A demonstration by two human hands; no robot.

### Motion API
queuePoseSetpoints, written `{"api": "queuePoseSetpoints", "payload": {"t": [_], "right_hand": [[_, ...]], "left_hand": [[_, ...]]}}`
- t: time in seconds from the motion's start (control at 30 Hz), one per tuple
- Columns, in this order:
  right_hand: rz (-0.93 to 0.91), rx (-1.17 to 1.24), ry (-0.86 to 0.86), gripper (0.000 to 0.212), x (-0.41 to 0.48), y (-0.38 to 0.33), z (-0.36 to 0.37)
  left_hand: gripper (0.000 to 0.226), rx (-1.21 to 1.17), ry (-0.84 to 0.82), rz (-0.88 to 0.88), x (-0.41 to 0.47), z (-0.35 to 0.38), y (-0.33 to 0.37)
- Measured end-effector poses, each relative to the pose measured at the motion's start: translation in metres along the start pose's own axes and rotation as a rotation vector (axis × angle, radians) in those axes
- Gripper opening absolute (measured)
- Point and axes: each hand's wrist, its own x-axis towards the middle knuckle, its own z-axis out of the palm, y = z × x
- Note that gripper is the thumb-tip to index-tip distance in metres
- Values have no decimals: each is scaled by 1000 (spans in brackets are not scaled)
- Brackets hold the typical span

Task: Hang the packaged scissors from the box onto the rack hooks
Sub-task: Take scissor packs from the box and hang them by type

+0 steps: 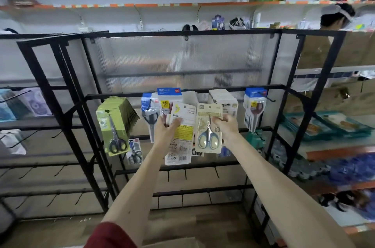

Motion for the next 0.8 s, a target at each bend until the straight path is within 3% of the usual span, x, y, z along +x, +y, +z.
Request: {"api": "queuePoseSetpoints", "payload": {"t": [0.1,0.47,0.8], "right_hand": [[27,30,23,12,-4,8,3],[99,-1,56,10,-17,30,-3],[134,-39,476,14,-17,46,-60]], "left_hand": [[35,-34,13,-22,-2,-13,-9],[37,-63,62,-93,-21,-40,-37],[38,-123,176,-95,-19,-45,-33]]}}
